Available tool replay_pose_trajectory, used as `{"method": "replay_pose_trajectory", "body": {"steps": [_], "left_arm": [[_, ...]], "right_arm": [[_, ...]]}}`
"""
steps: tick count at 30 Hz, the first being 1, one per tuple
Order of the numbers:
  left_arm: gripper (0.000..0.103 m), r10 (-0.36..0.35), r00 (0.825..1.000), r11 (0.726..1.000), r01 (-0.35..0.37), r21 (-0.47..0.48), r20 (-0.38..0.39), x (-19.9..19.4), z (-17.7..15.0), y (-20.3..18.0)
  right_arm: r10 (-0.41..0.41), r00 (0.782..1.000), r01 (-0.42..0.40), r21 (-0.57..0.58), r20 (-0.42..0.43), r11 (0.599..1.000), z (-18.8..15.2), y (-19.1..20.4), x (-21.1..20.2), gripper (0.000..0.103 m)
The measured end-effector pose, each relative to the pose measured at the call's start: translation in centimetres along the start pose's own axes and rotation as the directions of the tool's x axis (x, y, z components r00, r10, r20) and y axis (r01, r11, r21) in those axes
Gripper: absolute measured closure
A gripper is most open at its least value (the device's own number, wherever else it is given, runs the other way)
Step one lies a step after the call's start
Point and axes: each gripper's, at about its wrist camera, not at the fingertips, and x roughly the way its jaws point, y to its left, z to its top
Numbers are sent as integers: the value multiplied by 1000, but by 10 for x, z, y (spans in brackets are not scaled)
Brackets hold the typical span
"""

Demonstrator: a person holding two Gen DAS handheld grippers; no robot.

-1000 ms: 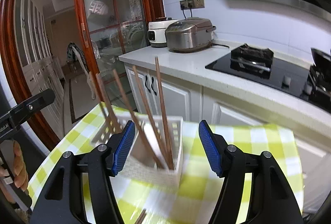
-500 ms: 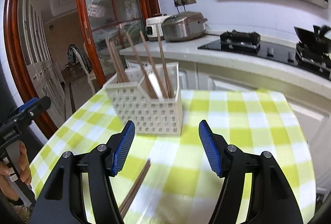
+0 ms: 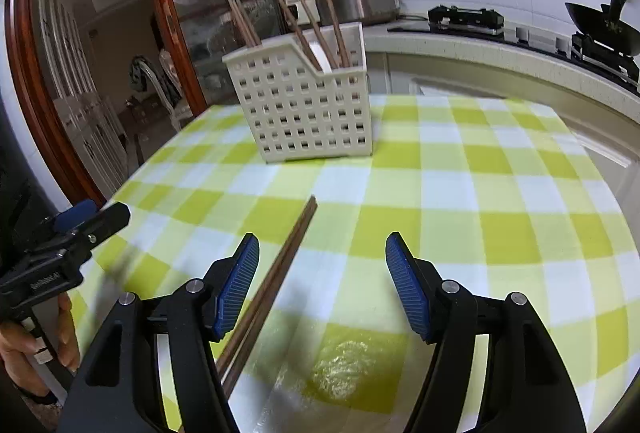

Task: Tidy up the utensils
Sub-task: 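Move both open grippers back over the last loose chopsticks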

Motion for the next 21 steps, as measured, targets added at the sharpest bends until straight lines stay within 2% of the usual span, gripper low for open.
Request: {"method": "replay_pose_trajectory", "body": {"steps": [5,10,21], "left_arm": [[5,3,1000,1000,-3,24,-7,4,-3,-2],[5,11,1000,999,-11,40,-18,10,-8,-2],[5,2,1000,999,-2,37,11,6,-11,1]], "right_arm": [[-10,998,11,18,-54,1000,-3,2,17,42],[-16,995,20,42,-98,999,-4,3,31,58],[-31,989,39,53,-147,998,-1,14,51,71]]}}
